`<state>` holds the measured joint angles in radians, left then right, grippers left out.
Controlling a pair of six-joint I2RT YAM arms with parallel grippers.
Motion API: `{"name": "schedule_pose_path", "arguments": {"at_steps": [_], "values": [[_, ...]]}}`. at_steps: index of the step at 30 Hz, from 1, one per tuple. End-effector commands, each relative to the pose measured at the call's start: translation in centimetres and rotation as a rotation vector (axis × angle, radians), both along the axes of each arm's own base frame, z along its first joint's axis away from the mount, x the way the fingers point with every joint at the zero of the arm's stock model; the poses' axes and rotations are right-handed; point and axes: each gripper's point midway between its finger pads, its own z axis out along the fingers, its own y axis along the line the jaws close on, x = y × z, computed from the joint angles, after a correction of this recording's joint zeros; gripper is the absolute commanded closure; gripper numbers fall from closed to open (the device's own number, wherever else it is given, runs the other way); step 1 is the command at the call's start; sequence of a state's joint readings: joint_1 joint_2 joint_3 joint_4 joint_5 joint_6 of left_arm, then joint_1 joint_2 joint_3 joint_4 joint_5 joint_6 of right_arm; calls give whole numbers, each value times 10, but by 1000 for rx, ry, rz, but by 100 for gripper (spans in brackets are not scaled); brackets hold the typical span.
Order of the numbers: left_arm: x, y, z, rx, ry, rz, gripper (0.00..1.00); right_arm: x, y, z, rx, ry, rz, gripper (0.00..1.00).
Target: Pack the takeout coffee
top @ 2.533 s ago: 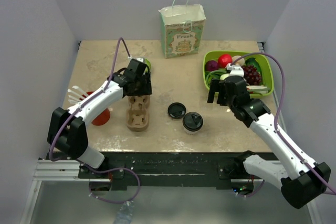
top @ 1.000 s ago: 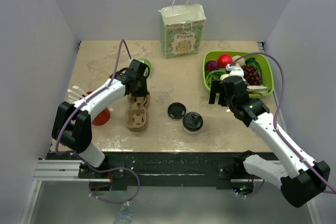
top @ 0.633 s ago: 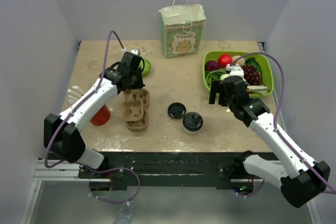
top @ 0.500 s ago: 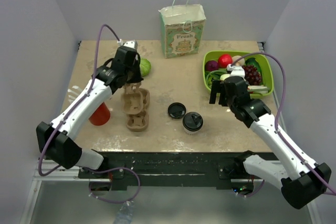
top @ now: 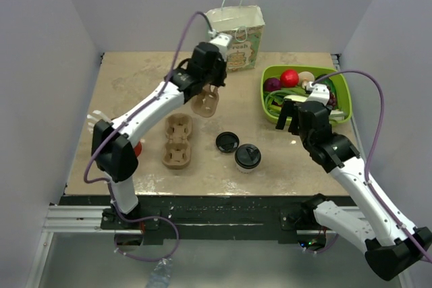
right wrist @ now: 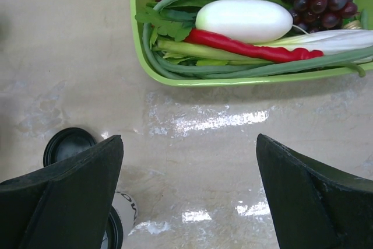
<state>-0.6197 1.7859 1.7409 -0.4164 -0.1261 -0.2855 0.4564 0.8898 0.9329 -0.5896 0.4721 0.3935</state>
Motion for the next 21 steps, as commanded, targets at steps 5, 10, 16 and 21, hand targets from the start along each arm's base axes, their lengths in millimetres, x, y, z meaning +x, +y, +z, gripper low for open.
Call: {"name": "schedule_pose_path", "arguments": {"at_steps": [5,10,16,21], "values": [[-21,-73,7,235,-322,-492,100,-2,-5,37,75,-111,-45,2],[-38,-98,-42,285,-292,-750,100,0,-5,37,76,-108,-44,2],[-49,-109,-87,290,-203,-865,100,1,-3,34,68,-84,-42,2],[-36,-113,-116,299,-167,-826,100,3,-2,30,61,-68,-44,2]]}}
